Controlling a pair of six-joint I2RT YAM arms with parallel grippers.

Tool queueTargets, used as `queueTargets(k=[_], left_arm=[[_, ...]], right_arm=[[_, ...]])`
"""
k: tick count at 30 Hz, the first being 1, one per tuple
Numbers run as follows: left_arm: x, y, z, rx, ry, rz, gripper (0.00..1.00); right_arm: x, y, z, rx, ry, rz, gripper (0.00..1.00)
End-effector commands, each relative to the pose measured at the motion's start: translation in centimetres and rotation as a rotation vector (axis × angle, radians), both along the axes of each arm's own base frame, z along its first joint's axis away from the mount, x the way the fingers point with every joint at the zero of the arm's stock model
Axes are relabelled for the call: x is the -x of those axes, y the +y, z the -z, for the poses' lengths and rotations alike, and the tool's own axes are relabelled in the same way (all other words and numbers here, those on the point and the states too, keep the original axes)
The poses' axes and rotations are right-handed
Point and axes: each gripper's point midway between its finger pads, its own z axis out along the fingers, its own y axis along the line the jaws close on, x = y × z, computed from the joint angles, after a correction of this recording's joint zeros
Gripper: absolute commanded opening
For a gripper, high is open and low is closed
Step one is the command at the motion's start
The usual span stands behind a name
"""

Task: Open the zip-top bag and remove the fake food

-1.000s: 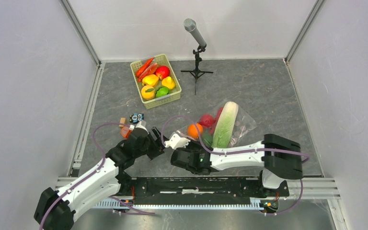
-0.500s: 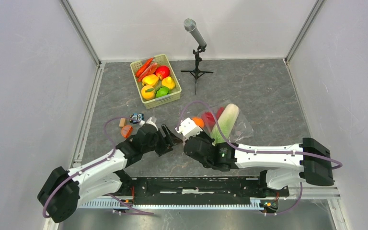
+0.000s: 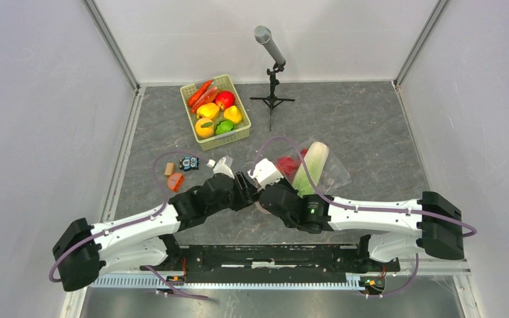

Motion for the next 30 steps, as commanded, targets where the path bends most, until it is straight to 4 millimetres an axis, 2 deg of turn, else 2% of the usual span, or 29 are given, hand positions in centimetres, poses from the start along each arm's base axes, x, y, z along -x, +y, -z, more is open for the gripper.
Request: queueTargets(k=[1,6,13,18,24,30], left_arm=[[-1.0,-1.8,-1.1,0.001,-0.070,0.004,0.53],[-2.3,-3.7,-2.0,0.034,-0.144,0.020,0.53],[-3.6,-5.0,-1.3,0.057,-0.295,0.051,0.67],[-4.1,-5.5,-0.2,0.006,-0.364,0.082,0.76],[-4.3,-5.9,1.9,-0.030,-0.378,0.101,0.79],[-4.8,-6.7,2.5,-0.038,-0.415,0.116,0.83]], right_arm=[[-0.4,1.6,-2.9,-0.127,-0.017,-0.003,0.00],[0.0,2.4,-2.8,-0.151,0.012,-0.033,0.00],[0.6,3.4,-3.6,-0.208,0.049,-0.069,0.00],[0.7,3.7,-4.2,-0.226,0.065,-0.083,0.00],[1.0,4.6,-4.7,-0.251,0.083,-0.116,0.00],[1.7,5.4,-4.4,-0.261,0.122,-0.156,0.00]])
